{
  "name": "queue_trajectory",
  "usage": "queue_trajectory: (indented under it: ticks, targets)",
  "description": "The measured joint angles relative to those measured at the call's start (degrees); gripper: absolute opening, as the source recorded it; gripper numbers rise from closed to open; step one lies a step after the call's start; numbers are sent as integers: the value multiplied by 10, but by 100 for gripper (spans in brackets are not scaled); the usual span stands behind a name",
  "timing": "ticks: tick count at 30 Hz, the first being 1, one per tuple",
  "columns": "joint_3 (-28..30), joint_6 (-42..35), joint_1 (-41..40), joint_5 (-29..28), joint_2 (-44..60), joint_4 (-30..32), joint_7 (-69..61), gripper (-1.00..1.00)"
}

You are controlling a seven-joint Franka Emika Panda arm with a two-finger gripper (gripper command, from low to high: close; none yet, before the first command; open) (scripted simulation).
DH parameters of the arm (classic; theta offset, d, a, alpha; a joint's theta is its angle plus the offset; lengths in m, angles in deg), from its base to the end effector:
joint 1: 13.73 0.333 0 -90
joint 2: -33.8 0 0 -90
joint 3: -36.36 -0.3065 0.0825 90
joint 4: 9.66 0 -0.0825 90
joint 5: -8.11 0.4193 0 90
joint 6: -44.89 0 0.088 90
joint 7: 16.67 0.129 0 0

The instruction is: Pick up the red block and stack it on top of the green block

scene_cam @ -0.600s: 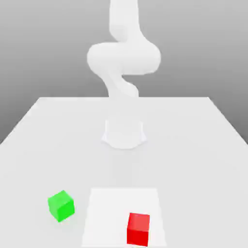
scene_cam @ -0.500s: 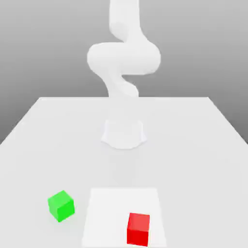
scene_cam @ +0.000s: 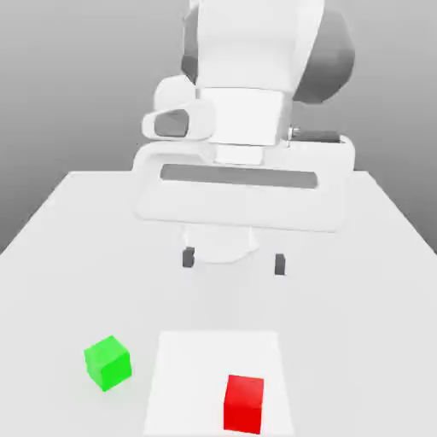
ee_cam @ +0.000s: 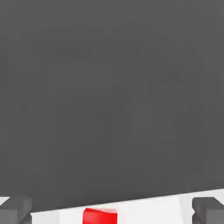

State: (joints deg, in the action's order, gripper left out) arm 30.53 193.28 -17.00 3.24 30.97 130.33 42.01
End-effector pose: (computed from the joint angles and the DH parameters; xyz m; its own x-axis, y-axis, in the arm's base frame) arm 0.5237 0.0237 0.2823 0.5976 -0.7870 0.1534 -0.7770 -0.6156 -0.1315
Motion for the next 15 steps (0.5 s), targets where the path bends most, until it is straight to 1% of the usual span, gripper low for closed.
queue_trajectory:
  ticks: [6,11,12,15]
  targets:
    - [-6,49,5,15,122,24,17,0]
    - [10,128,18,-1,226,15,33,0]
    - [14,140,21,-4,241,13,35,-100]
    - [14,140,21,-5,241,13,36,-100]
